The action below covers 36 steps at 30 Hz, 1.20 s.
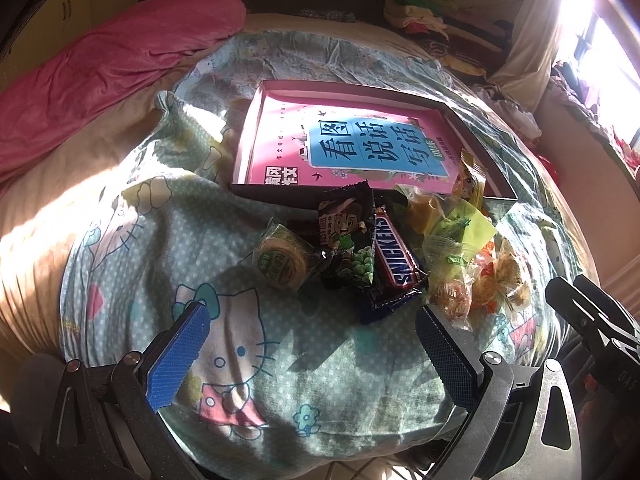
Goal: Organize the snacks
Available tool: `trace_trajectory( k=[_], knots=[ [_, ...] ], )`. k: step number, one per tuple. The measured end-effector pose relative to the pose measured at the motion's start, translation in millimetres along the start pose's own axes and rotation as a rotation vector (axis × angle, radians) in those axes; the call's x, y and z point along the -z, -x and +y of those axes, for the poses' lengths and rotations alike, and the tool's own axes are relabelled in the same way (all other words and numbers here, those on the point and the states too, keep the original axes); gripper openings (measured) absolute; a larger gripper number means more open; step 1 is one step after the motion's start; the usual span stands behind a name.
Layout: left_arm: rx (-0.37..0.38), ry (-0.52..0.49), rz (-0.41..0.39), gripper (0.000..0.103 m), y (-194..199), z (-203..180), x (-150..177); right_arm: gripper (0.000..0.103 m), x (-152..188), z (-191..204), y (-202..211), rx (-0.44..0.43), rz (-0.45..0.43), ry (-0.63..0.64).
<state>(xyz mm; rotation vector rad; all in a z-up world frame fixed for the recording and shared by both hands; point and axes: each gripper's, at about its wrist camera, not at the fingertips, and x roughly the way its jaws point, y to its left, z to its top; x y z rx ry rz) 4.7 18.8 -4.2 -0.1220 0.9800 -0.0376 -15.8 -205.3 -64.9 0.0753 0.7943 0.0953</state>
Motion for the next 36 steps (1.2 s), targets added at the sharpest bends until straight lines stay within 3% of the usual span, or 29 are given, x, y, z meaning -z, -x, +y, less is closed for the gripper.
trace_trajectory(
  k=[17, 27, 36],
  knots=[
    [0.028, 0.108, 0.048, 0.102, -22.5, 35.4, -11.2, 0.102, 1.0, -10.1, -16.0, -0.020, 0.046, -0.045],
    [0.003, 0.057, 0.024, 0.097, -44.1, 44.9, -18.9, 0.102, 1.5, -15.1, -32.2, -0.028, 0.094, -0.064],
    [0.030, -0.001, 0.017, 0.097, -56.4, 38.9, -22.5, 0.098, 1.6, -34.0, -46.0, -0.050, 0.146, -0.189]
  ],
)
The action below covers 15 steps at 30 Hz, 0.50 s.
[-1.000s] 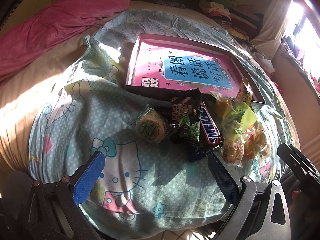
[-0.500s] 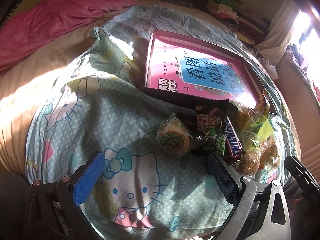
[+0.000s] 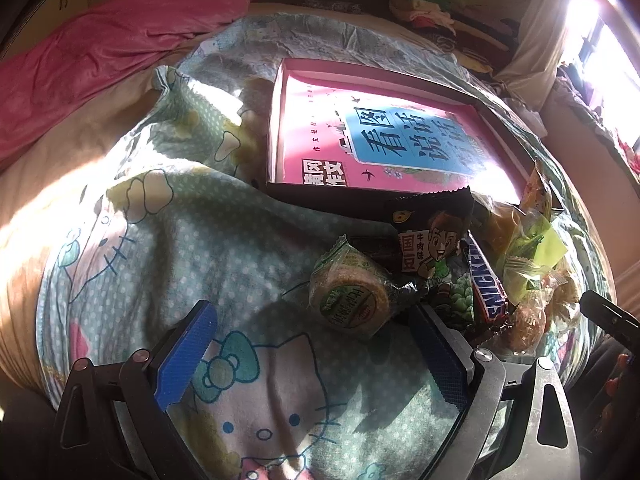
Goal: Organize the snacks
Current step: 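Grasp the green-label pastry with the left tool while the right grasps the cookie bag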
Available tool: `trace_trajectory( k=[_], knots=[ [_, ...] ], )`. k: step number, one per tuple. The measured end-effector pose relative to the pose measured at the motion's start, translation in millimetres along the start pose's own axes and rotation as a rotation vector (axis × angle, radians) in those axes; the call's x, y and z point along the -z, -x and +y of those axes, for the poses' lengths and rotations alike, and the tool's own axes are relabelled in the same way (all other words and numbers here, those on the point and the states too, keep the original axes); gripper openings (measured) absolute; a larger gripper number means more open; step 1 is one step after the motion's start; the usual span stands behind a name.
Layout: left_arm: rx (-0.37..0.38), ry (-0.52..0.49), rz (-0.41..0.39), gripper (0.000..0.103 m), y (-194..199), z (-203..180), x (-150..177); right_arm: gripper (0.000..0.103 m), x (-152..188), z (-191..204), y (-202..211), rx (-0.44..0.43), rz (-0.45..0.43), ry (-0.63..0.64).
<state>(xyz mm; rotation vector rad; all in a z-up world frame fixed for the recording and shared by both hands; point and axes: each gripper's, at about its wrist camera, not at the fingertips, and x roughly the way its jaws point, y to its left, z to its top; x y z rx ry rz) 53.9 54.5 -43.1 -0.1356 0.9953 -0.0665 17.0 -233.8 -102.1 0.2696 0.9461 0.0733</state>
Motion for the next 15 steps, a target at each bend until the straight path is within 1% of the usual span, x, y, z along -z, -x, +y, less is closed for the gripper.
trace_trajectory(
  k=[3, 5, 6, 8, 9, 10, 11, 13, 15],
  knots=[
    [0.003, -0.008, -0.008, 0.097, -1.1, -1.4, 0.1, 0.089, -1.1, -0.6, -5.7, -0.007, 0.013, -0.004],
    [0.003, -0.011, -0.014, 0.097, -1.3, -2.0, 0.1, 0.079, -2.5, 2.0, -9.5, -0.013, 0.017, 0.011],
    [0.003, -0.013, -0.016, 0.096, -1.4, -2.3, 0.2, 0.077, -3.0, 4.0, -10.6, -0.019, 0.016, 0.021],
    [0.004, -0.018, -0.021, 0.096, -2.5, -2.9, -0.6, 0.066, -2.8, 9.9, -13.0, -0.038, 0.021, 0.048],
    [0.005, -0.020, -0.023, 0.093, -3.4, -2.9, -1.4, 0.065, -2.4, 12.7, -14.8, -0.040, 0.026, 0.063],
    [0.007, -0.021, -0.025, 0.092, -3.9, -3.0, -2.2, 0.061, -2.1, 15.5, -17.0, -0.044, 0.032, 0.075],
    [0.010, -0.022, -0.025, 0.089, -4.7, -3.1, -2.6, 0.054, -1.9, 17.0, -19.3, -0.053, 0.040, 0.082],
    [0.011, -0.023, -0.022, 0.086, -7.2, -2.6, -3.4, 0.050, -1.7, 18.1, -21.9, -0.058, 0.050, 0.089],
    [0.007, -0.022, -0.016, 0.079, -10.5, -1.3, -4.1, 0.049, -2.6, 17.6, -21.5, -0.064, 0.044, 0.091]
  ],
)
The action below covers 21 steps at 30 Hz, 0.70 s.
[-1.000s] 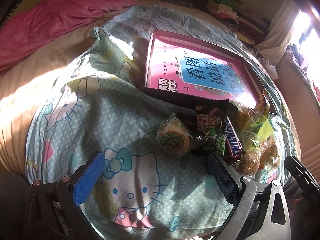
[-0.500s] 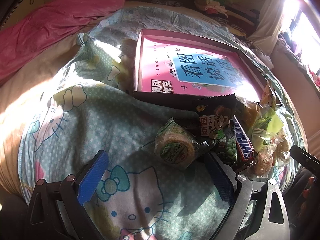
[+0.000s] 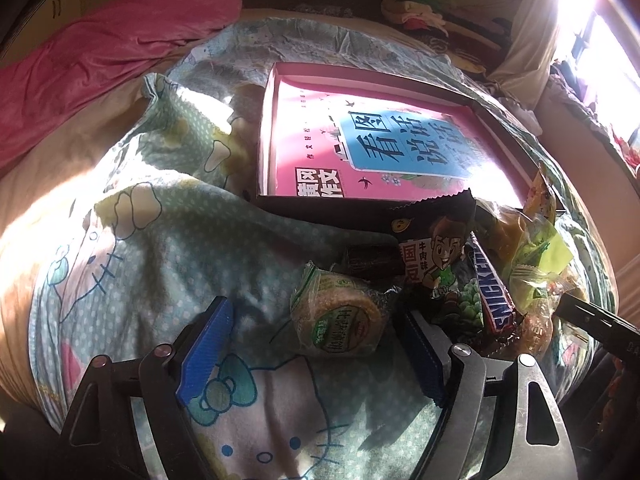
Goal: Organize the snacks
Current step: 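Grasp the green-label pastry with the left tool while the right grasps the cookie bag, then carry the pastry with the left tool while the right carries the cookie bag to the box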
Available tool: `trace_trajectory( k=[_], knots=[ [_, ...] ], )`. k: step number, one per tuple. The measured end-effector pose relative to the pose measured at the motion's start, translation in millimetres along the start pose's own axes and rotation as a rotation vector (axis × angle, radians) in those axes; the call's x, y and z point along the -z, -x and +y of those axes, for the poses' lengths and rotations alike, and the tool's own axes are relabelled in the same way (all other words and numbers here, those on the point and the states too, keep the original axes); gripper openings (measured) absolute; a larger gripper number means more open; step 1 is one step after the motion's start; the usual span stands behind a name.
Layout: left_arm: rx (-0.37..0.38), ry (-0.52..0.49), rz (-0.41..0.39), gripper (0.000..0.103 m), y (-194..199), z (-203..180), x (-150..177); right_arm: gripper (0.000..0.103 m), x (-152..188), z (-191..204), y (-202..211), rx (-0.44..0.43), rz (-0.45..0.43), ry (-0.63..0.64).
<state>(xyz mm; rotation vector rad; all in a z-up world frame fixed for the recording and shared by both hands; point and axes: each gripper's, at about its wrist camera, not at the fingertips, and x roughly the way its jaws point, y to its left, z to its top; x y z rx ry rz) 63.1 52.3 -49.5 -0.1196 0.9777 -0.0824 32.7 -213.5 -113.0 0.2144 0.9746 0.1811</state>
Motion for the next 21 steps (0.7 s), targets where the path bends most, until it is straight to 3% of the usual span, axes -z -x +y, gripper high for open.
trace_trajectory(
  k=[4, 9, 11, 21],
  knots=[
    [0.002, 0.002, 0.003, 0.073, -3.0, 2.1, 0.5, 0.046, -1.9, -0.4, 4.1, 0.000, -0.025, 0.015],
    [0.030, 0.012, -0.007, 0.050, 0.4, 6.1, 1.3, 0.044, -6.1, 2.7, 9.3, 0.007, -0.057, 0.048],
    [0.043, 0.027, -0.010, 0.046, 2.8, 9.3, 0.9, 0.044, -8.5, 3.7, 11.8, 0.011, -0.071, 0.063],
    [0.079, 0.071, -0.036, 0.040, 21.6, 16.0, -0.3, 0.044, -21.0, -2.0, 21.7, 0.019, -0.139, 0.076]
  ],
)
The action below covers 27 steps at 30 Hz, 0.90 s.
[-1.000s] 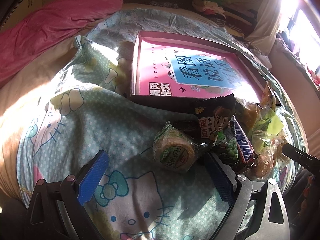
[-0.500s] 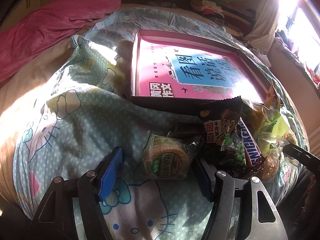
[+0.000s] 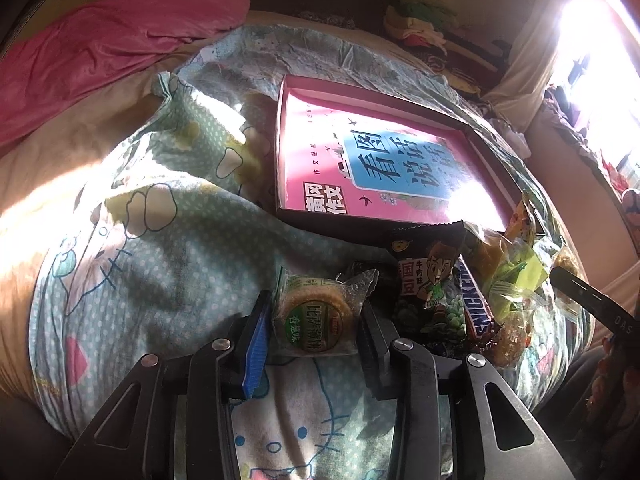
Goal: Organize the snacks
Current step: 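Carry the pastry with the left tool while the right carries the cookie bag to the box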
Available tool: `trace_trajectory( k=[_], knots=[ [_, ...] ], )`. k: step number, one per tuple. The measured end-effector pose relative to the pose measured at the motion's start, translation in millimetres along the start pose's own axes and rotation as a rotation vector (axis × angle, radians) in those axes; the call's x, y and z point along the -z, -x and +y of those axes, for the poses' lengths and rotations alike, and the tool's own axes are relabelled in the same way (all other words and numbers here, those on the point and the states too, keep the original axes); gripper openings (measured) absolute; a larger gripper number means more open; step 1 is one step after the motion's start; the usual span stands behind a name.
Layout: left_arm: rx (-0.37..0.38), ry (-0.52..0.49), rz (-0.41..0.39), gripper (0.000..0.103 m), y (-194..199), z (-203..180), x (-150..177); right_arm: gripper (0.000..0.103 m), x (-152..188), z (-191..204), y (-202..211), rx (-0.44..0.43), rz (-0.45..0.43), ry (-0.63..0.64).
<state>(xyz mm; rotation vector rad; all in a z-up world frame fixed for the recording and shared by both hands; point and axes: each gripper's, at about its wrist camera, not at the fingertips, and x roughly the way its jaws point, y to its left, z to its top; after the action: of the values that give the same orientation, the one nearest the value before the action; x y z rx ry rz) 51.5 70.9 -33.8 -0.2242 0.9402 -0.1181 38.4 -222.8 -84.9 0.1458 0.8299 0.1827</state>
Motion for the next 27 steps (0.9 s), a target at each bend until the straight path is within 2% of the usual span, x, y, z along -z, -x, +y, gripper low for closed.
trace_trajectory(
  k=[7, 15, 27],
  knots=[
    [0.017, 0.015, -0.057, 0.040, 19.1, -3.1, -9.0, 0.044, -15.0, -1.7, 8.1, 0.006, -0.074, 0.023],
    [0.009, 0.008, -0.095, 0.040, 19.7, -9.9, -36.4, 0.044, -38.7, 5.4, 2.7, -0.009, -0.140, 0.081],
    [0.001, 0.013, -0.098, 0.040, -1.5, -21.5, -70.1, 0.044, -62.1, -0.8, -22.0, 0.013, -0.147, 0.106]
  ],
)
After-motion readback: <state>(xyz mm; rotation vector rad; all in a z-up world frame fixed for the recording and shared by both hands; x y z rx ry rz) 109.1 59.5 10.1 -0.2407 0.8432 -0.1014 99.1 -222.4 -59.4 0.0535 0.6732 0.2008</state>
